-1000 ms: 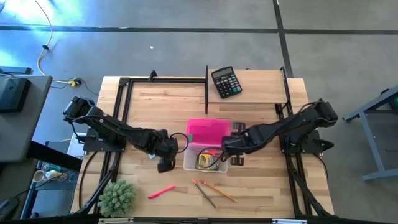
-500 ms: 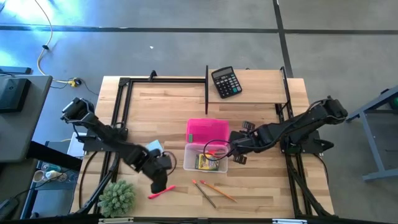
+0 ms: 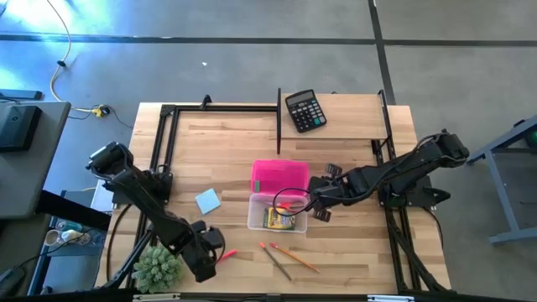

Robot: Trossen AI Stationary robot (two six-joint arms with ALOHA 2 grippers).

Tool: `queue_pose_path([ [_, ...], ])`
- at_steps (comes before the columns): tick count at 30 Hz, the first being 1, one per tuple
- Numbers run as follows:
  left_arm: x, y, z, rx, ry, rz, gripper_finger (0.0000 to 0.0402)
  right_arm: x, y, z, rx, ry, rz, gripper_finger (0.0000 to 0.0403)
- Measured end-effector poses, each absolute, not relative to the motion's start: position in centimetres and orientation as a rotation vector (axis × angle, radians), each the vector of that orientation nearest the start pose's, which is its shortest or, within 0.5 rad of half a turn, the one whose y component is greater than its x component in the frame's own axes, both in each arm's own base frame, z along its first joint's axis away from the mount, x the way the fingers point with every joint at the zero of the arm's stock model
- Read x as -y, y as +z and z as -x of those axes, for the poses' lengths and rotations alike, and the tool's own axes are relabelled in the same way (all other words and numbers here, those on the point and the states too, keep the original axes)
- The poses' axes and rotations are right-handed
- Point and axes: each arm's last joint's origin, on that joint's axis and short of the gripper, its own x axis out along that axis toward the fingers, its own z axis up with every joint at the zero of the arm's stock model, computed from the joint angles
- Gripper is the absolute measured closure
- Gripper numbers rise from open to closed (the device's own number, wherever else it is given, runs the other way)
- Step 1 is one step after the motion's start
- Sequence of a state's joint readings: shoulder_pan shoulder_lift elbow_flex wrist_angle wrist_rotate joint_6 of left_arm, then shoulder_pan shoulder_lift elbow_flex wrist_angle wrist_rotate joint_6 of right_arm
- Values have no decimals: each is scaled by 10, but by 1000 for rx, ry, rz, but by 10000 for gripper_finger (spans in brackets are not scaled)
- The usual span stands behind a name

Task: Pack school essentials
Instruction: Put the pink pen into the pink supply box

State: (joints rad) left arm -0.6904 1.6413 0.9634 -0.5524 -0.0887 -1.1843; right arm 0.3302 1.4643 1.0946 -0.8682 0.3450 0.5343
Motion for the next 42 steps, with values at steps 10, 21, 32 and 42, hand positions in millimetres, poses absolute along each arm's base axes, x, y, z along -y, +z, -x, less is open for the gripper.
queue_pose_path([
  [10,204,146,-229,-1320,218,547,184,-80,244,-263,-1095,-313,-72,284],
  [21,210,132,-231,-1336,245,530,184,-80,245,-265,-1082,-315,-87,284],
  [32,209,130,-229,-1318,289,520,226,-80,245,-265,-1079,-314,-87,284],
  [42,206,130,-233,-1320,254,497,254,-80,245,-265,-1075,-313,-89,284],
])
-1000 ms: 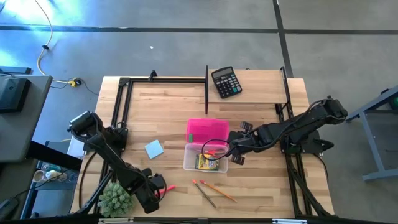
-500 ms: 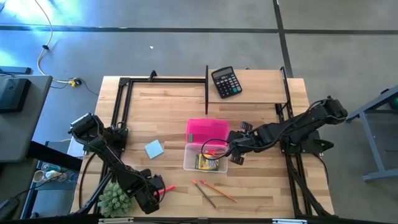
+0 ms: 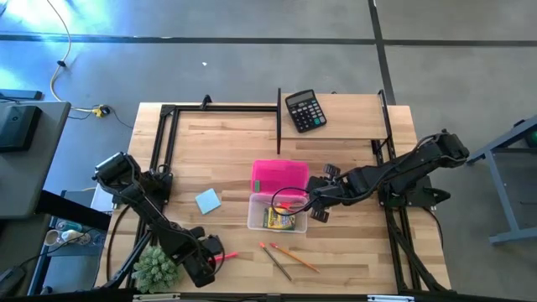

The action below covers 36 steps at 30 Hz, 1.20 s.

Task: Pack school essentials
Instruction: Put the pink pen into the pink supply box

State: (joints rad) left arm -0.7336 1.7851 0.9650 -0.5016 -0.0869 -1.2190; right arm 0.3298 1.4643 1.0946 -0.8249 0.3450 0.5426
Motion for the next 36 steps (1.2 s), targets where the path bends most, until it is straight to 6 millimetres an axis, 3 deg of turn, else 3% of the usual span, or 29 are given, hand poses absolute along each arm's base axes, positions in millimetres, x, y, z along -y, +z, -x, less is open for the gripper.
queue_pose_path([
  [9,198,129,-234,-1349,268,416,265,-80,245,-265,-1074,-313,-89,284],
  [23,197,128,-232,-1322,227,285,361,-80,245,-265,-1074,-313,-89,284],
  [36,197,133,-238,-1261,195,302,360,-81,246,-266,-1064,-310,-94,284],
])
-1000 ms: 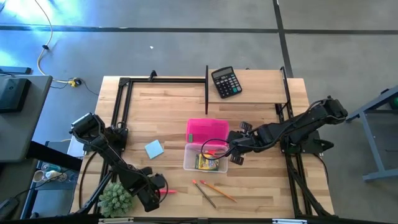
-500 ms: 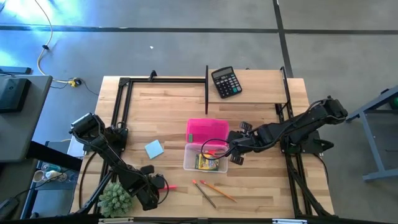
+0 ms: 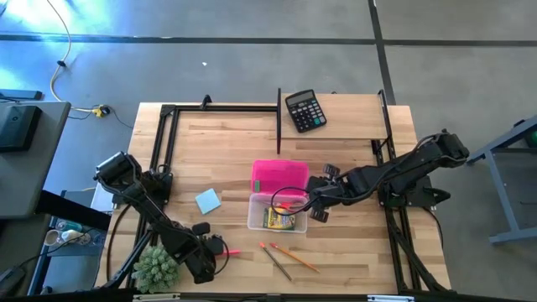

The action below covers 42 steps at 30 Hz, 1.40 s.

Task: Pack school essentials
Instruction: Put the pink pen into the pink supply box

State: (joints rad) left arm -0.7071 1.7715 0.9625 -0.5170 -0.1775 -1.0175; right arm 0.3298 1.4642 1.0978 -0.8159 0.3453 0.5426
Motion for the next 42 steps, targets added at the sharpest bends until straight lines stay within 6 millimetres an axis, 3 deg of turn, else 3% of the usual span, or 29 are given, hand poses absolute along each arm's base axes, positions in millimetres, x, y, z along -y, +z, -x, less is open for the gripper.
queue_pose_path([
  [9,170,161,-255,-1100,217,272,360,-80,256,-263,-1021,-301,-113,284],
  [20,93,199,-292,-923,203,172,360,-79,263,-265,-930,-323,-130,284],
  [26,53,205,-312,-857,86,151,360,-77,264,-268,-899,-352,-147,284],
  [34,11,207,-318,-857,57,146,360,-67,264,-270,-895,-392,-174,284],
  [38,-4,212,-321,-887,68,185,360,-58,264,-272,-894,-423,-188,284],
  [42,-3,212,-327,-894,56,192,360,-47,264,-274,-895,-453,-196,284],
])
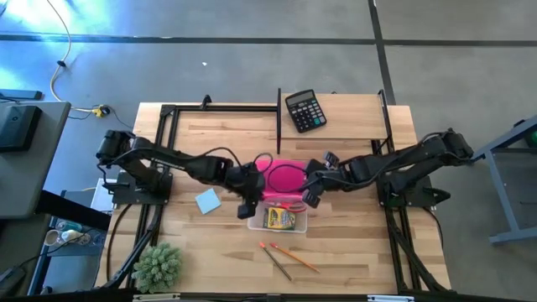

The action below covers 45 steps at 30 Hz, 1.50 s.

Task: Pack school essentials
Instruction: Put the pink pen into the pink supply box, then put the orange pencil into the pink supply box

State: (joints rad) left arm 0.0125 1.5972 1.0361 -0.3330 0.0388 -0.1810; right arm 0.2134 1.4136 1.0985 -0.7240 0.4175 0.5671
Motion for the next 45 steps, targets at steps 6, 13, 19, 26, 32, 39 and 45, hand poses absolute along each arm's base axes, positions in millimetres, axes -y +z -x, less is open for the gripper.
queue_pose_path([
  [6,-1,193,-335,-949,43,228,360,-33,264,-275,-907,-496,-199,284],
  [13,0,180,-340,-969,34,231,360,-24,263,-276,-913,-528,-212,284],
  [19,-3,179,-341,-968,45,217,360,-24,263,-276,-915,-524,-206,284],
  [26,-7,179,-340,-971,39,180,359,-24,263,-276,-917,-519,-202,284],
  [32,-8,178,-340,-972,27,155,337,-24,263,-276,-918,-517,-200,284],
  [39,-8,178,-340,-972,26,155,304,-24,263,-276,-918,-517,-200,284],
  [45,-8,178,-340,-972,32,157,285,-24,263,-276,-918,-517,-200,284],
])
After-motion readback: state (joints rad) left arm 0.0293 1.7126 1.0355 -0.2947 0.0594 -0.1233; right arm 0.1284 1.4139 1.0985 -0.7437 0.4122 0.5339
